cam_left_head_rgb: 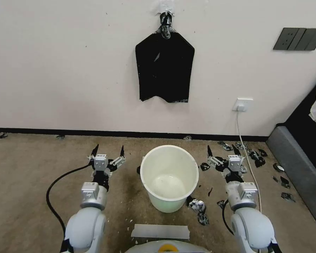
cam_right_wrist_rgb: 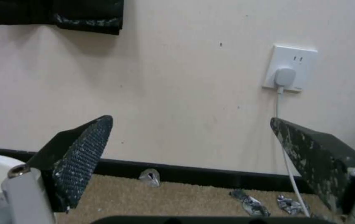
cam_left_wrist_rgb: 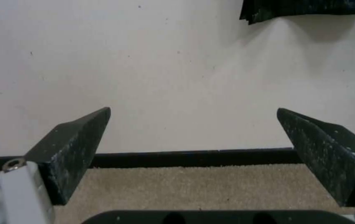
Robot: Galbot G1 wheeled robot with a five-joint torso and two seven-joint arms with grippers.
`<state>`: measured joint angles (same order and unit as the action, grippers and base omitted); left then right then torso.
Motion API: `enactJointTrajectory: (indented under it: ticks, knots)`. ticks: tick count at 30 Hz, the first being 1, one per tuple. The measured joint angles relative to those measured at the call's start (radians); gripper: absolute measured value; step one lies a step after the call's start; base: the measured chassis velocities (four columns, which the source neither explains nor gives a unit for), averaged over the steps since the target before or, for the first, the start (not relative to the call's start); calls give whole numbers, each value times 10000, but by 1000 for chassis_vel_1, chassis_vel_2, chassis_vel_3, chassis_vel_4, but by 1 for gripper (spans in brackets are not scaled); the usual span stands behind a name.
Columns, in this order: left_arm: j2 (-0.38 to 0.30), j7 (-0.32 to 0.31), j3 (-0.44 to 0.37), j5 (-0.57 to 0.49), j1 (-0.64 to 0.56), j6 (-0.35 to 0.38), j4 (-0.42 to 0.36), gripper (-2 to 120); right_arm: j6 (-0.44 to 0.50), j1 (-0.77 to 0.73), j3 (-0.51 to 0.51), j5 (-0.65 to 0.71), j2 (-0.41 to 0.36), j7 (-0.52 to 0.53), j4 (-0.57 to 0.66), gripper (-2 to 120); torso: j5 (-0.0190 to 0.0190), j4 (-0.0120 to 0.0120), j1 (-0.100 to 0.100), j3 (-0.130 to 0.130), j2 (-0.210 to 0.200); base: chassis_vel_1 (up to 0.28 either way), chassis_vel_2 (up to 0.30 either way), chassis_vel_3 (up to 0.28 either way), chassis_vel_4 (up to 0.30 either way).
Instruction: Place a trash bag onto the trash bin.
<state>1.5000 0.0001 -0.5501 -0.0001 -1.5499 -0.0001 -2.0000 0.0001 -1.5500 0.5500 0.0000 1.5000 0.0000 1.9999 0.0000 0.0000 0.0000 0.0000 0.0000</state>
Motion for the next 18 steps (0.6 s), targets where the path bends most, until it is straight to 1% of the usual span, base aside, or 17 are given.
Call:
enactJointTrajectory:
  ticks: [18]
  knots:
    - [0, 0, 0, 0, 0, 0, 0, 100, 0, 0, 0, 0, 0, 0, 0, 100, 0, 0, 0, 0, 0, 0, 0, 0, 0]
